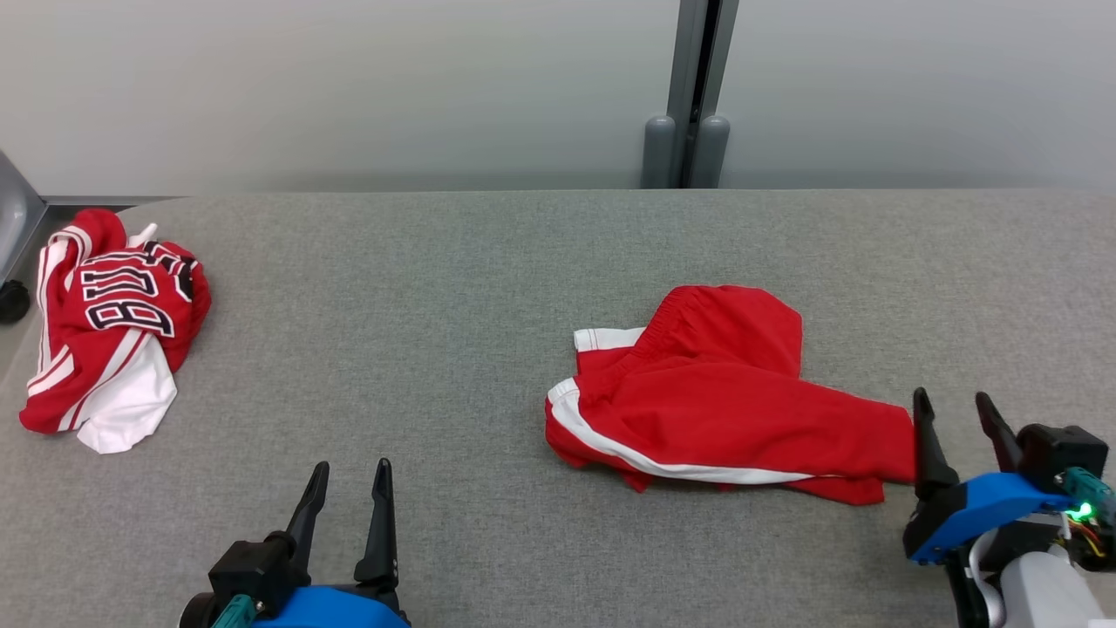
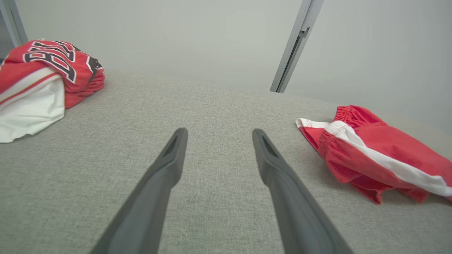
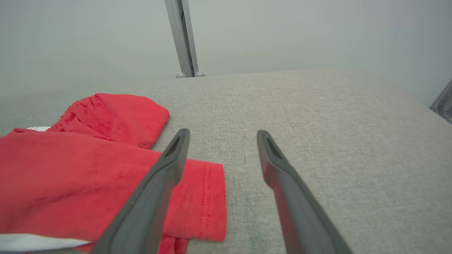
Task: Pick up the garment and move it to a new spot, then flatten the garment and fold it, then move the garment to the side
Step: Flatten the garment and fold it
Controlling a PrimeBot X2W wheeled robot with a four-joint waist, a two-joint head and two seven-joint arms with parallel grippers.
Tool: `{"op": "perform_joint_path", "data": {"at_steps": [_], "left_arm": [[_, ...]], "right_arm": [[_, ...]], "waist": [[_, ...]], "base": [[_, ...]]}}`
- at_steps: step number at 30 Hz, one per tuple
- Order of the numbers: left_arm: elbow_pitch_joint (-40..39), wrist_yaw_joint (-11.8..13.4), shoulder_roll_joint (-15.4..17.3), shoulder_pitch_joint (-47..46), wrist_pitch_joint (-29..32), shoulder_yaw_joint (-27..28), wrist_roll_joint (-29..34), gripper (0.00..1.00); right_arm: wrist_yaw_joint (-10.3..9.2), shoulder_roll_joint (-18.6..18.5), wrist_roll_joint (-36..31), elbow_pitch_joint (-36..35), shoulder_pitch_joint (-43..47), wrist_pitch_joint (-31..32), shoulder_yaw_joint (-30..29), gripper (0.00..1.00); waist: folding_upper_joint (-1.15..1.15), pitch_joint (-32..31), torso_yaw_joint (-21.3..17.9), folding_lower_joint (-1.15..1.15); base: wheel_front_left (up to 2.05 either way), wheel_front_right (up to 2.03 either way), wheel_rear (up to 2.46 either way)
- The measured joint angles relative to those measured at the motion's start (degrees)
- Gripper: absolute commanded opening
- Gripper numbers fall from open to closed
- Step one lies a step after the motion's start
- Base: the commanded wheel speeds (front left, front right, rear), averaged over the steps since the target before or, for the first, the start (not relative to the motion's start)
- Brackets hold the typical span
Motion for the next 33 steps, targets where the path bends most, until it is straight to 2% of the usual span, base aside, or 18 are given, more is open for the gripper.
{"op": "perform_joint_path", "data": {"at_steps": [14,23,27,33], "left_arm": [[-0.6,0.0,0.0,0.7,0.0,-1.5,-1.0,1.0],[-0.6,0.0,0.0,1.7,0.0,-2.5,-1.4,1.0],[-0.6,0.0,0.0,2.0,0.0,-2.5,-1.4,1.0],[-0.8,0.0,0.0,2.0,0.0,-2.2,-1.3,1.0]], "right_arm": [[0.0,3.1,-0.7,-7.0,6.0,-1.5,10.1,1.0],[0.0,3.2,4.3,-8.0,9.5,-2.0,13.6,1.0],[0.0,3.2,4.5,-7.6,9.6,-2.1,13.3,1.0],[0.0,3.1,-0.7,-5.1,7.9,0.8,6.0,1.0]], "waist": [[0.0,-2.1,-1.5,-0.01],[0.0,-3.9,-1.5,-0.01],[0.0,-4.1,-1.6,-0.01],[0.0,-3.2,-1.5,-0.01]], "base": [[0.0,0.0,0.0],[0.0,0.0,0.0],[0.0,0.0,0.0],[0.0,0.0,0.0]]}}
